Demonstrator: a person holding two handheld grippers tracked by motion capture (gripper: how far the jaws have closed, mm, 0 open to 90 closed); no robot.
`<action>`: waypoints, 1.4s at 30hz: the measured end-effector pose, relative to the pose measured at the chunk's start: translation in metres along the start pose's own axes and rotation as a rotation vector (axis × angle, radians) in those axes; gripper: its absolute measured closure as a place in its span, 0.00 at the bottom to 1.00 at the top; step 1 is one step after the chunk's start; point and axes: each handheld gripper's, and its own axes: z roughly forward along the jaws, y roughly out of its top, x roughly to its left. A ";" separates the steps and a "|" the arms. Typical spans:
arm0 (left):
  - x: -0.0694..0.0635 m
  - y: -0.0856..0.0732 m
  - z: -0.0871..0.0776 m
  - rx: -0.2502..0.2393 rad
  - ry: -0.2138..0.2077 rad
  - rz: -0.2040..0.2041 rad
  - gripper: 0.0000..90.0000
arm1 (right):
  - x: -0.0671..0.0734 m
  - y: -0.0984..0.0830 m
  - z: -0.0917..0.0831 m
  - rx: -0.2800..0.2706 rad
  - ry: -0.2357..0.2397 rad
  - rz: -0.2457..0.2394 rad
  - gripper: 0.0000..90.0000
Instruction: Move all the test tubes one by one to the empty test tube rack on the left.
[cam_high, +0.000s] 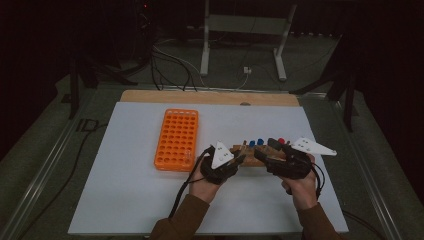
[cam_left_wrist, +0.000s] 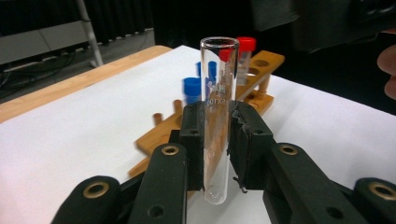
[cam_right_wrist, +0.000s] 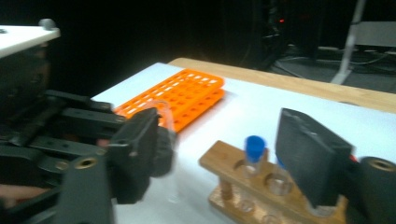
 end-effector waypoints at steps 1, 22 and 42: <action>0.003 -0.001 -0.003 -0.003 0.007 -0.002 0.85 | -0.002 0.000 -0.001 -0.003 -0.011 0.004 0.25; 0.063 -0.021 -0.075 -0.068 0.147 -0.121 0.85 | -0.024 -0.006 -0.002 0.036 -0.115 0.032 0.00; 0.092 -0.052 -0.104 -0.046 0.252 -0.144 0.85 | -0.029 -0.006 -0.007 0.022 -0.125 0.051 0.00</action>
